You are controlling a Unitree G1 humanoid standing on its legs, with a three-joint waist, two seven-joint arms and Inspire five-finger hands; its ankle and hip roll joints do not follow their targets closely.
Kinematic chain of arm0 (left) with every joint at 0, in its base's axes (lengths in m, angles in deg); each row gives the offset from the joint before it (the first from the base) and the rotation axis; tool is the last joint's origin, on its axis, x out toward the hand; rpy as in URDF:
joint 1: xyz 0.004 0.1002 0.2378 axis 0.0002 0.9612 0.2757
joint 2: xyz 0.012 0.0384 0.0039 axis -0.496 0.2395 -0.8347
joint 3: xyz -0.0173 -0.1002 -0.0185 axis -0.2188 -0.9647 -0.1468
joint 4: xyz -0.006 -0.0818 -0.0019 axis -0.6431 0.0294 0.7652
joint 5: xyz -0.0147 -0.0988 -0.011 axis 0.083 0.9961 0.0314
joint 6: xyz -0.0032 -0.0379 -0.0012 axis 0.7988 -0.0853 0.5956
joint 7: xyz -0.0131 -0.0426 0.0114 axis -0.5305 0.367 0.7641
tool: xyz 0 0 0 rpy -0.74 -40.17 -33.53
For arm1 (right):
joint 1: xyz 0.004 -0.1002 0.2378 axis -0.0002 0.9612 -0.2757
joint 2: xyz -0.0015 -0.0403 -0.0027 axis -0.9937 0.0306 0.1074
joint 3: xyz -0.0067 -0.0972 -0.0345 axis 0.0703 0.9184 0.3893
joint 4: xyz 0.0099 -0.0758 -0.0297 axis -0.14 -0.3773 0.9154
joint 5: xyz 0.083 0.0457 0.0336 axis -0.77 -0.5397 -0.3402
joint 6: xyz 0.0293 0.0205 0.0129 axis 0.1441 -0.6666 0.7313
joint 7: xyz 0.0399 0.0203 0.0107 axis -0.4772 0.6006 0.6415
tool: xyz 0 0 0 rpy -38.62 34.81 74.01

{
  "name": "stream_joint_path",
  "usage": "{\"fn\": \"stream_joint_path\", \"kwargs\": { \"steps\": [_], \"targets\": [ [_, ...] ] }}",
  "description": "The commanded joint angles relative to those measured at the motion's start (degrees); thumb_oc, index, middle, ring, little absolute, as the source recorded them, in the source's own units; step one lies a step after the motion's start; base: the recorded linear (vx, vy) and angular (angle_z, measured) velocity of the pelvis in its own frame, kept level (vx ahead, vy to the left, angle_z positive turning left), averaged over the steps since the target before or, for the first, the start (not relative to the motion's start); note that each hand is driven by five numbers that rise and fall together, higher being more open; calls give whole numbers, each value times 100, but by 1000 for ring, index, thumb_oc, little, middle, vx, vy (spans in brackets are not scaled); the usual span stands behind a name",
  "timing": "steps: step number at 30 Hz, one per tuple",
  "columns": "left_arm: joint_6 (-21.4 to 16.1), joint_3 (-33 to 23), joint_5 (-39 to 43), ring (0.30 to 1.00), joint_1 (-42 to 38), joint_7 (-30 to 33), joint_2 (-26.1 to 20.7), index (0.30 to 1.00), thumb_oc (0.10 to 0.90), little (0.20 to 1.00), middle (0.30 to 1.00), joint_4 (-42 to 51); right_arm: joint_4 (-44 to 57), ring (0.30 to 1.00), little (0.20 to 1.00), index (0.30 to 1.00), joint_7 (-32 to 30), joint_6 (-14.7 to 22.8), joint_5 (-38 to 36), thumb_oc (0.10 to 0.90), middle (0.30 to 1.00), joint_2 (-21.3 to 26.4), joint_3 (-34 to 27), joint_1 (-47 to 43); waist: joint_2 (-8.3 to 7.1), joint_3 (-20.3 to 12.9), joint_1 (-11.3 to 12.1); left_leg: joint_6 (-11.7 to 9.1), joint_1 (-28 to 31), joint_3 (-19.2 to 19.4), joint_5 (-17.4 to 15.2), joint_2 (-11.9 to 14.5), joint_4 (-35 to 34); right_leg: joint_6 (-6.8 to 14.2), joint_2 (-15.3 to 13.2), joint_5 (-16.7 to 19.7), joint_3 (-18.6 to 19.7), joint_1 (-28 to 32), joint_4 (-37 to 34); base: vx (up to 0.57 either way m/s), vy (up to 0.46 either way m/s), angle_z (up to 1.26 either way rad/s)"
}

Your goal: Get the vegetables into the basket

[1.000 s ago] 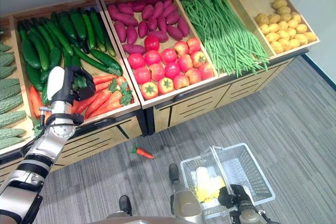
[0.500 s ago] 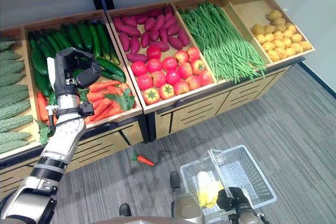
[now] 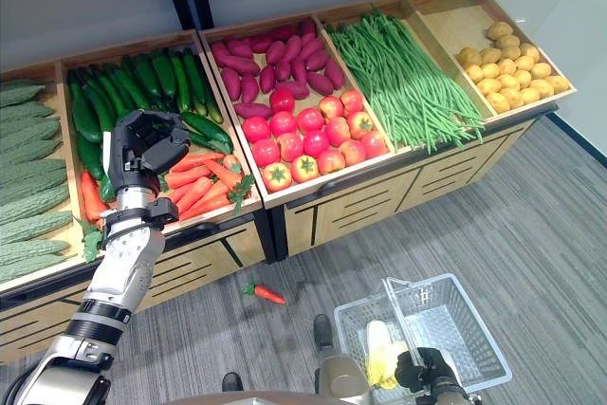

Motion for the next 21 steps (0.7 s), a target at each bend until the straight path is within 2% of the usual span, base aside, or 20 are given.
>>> {"fn": "stream_joint_path", "kwargs": {
  "steps": [1, 2, 3, 5, 6, 7, 8, 9, 10, 12, 19, 21],
  "targets": [
    [-773, -362, -252, 300, -449, -307, -593, 300, 400, 300, 300, 767, 199, 300, 300, 300, 22, 247, 28, 400, 300, 175, -44, 24, -221, -180, -7, -113, 28, -156, -251, 151, 35, 637, -624, -510, 220, 365, 14, 0, 0, 0],
    [-734, -339, -587, 300, -385, -307, -718, 300, 400, 300, 300, 805, 226, 300, 300, 300, 41, 264, 12, 400, 300, 170, -40, 47, -226, -187, -7, -115, 32, -151, -256, 151, 35, 638, -626, -515, 225, 371, 17, 0, 0, 0],
    [-646, -294, -1702, 300, -343, -150, -1240, 300, 400, 300, 300, 836, 261, 300, 300, 300, 73, 295, -24, 400, 300, 187, -52, 92, -213, -184, -3, -122, 69, -137, -290, 165, 35, 652, -619, -545, 217, 403, 27, 0, 0, 0],
    [-456, -122, -2952, 300, -368, 38, -1841, 300, 400, 300, 300, 882, 325, 300, 300, 300, 140, 361, -43, 400, 300, 207, -56, 129, -223, -202, 4, -129, 45, -132, -273, 158, 35, 658, -626, -527, 235, 378, 24, 0, 0, 0],
    [-322, 167, -4039, 300, -489, -42, -2467, 300, 400, 300, 300, 782, 278, 300, 300, 300, 140, 404, -4, 400, 300, 231, -56, 152, -197, -201, 5, -134, 50, -133, -274, 151, 35, 675, -630, -529, 230, 383, 31, 0, 0, 0],
    [-329, 187, -4049, 300, -508, -28, -2469, 300, 400, 300, 300, 765, 275, 300, 300, 300, 139, 406, -3, 400, 300, 223, -61, 152, -204, -205, 9, -134, 43, -134, -272, 149, 35, 676, -632, -527, 230, 377, 31, 0, 0, 0],
    [-209, 345, -4443, 305, -655, 60, -2691, 305, 404, 305, 305, 636, 241, 300, 300, 300, 119, 413, 5, 400, 300, 227, -64, 129, -192, -205, 5, -132, 31, -142, -269, 143, 35, 682, -635, -525, 224, 369, 32, -8, 1, 5],
    [-111, 517, -4751, 915, -798, 144, -2784, 915, 839, 915, 915, 500, 217, 300, 300, 300, 90, 418, 25, 400, 300, 224, -39, 117, -177, -194, 0, -131, 23, -146, -266, 139, 35, 691, -639, -521, 217, 360, 34, -20, -1, 5],
    [-26, 805, -5079, 1000, -1046, 197, -2844, 1000, 900, 1000, 1000, 314, 161, 300, 300, 300, 46, 415, 26, 400, 300, 233, -19, 77, -150, -176, -21, -130, 4, -148, -256, 134, 35, 701, -646, -514, 205, 344, 36, -19, 1, 4],
    [-13, 976, -5221, 1000, -1214, 224, -2891, 1000, 900, 1000, 1000, 240, 154, 300, 300, 300, 37, 412, 16, 400, 300, 233, -34, 84, -148, -163, -10, -128, -7, -154, -251, 134, 35, 701, -647, -513, 209, 334, 36, -10, 1, 5],
    [37, 2166, -5944, 1000, -2143, 227, -3125, 1000, 900, 1000, 1000, -413, 146, 300, 300, 300, 2, 439, -39, 400, 300, 339, 55, 27, -77, -143, -145, -145, -20, -87, -246, 130, 35, 730, -639, -476, 266, 256, 34, -1, 2, -1],
    [36, 2294, -6026, 1000, -2223, 245, -3116, 1000, 900, 1000, 1000, -488, 144, 300, 300, 300, -8, 448, -40, 400, 300, 337, 48, 26, -74, -138, -146, -147, -22, -77, -246, 132, 35, 731, -637, -473, 276, 244, 35, 4, 3, -6]
  ]
}}
